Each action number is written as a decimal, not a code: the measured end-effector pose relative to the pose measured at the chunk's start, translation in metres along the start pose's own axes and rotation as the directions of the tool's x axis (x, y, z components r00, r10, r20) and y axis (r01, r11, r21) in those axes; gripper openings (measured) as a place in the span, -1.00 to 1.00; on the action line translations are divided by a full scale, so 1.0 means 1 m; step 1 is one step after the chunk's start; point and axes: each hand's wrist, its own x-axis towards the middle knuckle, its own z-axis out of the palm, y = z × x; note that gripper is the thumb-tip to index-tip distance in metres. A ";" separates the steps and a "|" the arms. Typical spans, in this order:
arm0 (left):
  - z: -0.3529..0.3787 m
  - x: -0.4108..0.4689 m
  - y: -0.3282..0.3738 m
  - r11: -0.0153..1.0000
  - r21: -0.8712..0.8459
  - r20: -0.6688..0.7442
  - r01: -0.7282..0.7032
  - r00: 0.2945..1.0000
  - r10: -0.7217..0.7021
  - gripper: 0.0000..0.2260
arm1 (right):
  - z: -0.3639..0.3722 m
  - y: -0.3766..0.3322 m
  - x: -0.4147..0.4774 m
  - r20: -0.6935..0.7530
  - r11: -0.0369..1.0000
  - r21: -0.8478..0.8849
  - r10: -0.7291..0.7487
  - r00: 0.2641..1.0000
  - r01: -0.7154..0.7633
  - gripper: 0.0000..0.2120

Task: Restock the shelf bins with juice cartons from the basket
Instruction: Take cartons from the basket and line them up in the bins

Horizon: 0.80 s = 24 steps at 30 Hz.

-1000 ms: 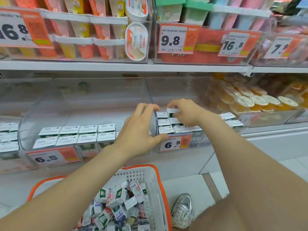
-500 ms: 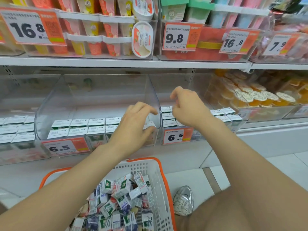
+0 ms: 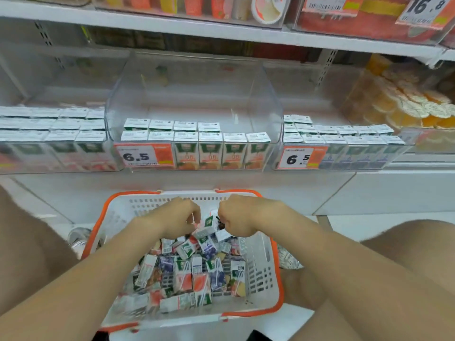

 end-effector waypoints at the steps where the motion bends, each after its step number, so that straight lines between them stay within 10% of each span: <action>1: 0.012 0.004 -0.010 0.999 -0.010 0.005 0.039 0.999 -0.039 -0.85 | 0.005 0.003 0.011 0.004 1.000 -0.005 0.017 1.000 -0.016 -0.70; 6: 0.068 0.023 -0.048 0.977 -0.071 0.013 0.203 0.979 -0.202 -0.78 | 0.032 0.042 0.061 -0.037 0.986 0.060 0.158 0.987 -0.155 -0.81; 10: 0.098 0.041 -0.056 0.970 -0.106 -0.018 0.217 0.975 -0.220 -0.66 | 0.059 0.066 0.088 -0.005 0.964 0.125 0.236 0.972 -0.234 -0.45; 14: 0.109 0.058 -0.029 0.992 -0.111 -0.005 0.066 0.998 -0.067 -0.16 | 0.089 0.066 0.106 0.080 0.947 0.212 0.230 0.970 -0.242 -0.25; 24: 0.133 0.076 0.001 0.991 0.115 -0.040 0.064 0.997 -0.060 -0.07 | 0.132 0.058 0.128 -0.112 0.900 0.363 0.301 0.947 -0.243 -0.62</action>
